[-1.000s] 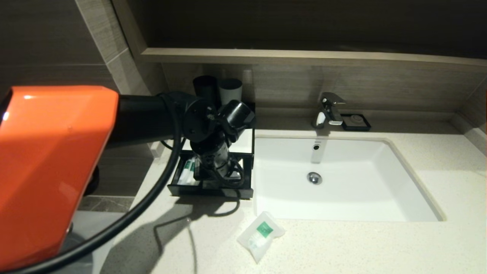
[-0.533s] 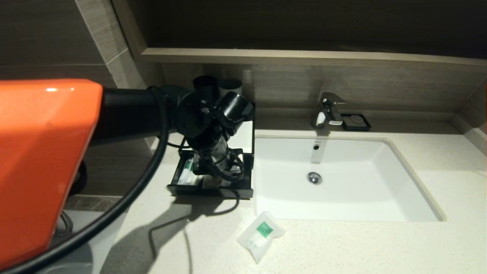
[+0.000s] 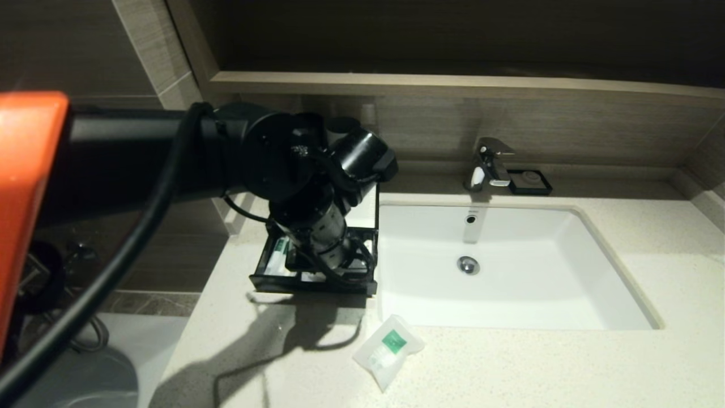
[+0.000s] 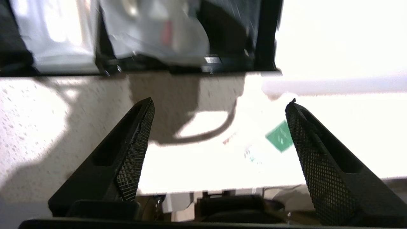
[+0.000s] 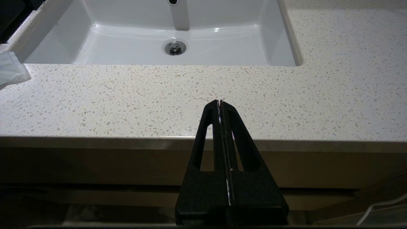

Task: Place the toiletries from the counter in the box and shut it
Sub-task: Pick up the bathroom toiletry

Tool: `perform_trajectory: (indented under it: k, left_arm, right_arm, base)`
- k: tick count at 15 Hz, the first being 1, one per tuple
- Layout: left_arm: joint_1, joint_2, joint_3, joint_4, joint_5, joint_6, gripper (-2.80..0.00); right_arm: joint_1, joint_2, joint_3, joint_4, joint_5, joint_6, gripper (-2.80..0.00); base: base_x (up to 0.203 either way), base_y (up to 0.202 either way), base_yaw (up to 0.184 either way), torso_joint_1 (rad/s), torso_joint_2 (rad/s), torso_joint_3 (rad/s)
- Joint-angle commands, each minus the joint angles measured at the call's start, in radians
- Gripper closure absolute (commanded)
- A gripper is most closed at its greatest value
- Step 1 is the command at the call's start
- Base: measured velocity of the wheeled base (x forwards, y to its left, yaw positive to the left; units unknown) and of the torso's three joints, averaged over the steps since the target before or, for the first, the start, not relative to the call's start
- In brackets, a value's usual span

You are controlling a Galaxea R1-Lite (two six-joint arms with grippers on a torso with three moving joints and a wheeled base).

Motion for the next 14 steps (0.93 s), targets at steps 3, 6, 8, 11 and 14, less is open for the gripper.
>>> perform_trajectory:
  k: [3,6,8,11,14]
  left_arm:
    - [-0.107,-0.013,0.031,0.111,-0.026,0.000,-2.80]
    - [-0.127,-0.033,0.032,0.166,-0.168,0.014,-2.80]
    - [-0.131,-0.042,0.052,0.167,-0.247,0.039,-2.80]
    - [-0.153,-0.010,0.072,0.158,-0.242,0.044,-2.80]
    - [-0.158,0.001,0.056,0.150,-0.240,0.044,0.00]
  right_arm:
    - [0.000,0.000,0.000,0.000,0.000,0.000,0.00]
    - [0.000,0.000,0.000,0.000,0.000,0.000,0.00]
    - [0.000,0.000,0.000,0.000,0.000,0.000,0.00]
    - [0.000,0.000,0.000,-0.001,0.000,0.000,0.00]
    - [0.000,-0.001,0.000,0.000,0.000,0.000,0.00]
  base:
    - [0.000,0.000,0.000,0.000,0.00,0.000]
    - [0.000,0.000,0.000,0.000,0.00,0.000]
    - [0.000,0.000,0.000,0.000,0.00,0.000]
    - [0.000,0.000,0.000,0.000,0.00,0.000]
    - [0.000,0.000,0.000,0.000,0.00,0.000]
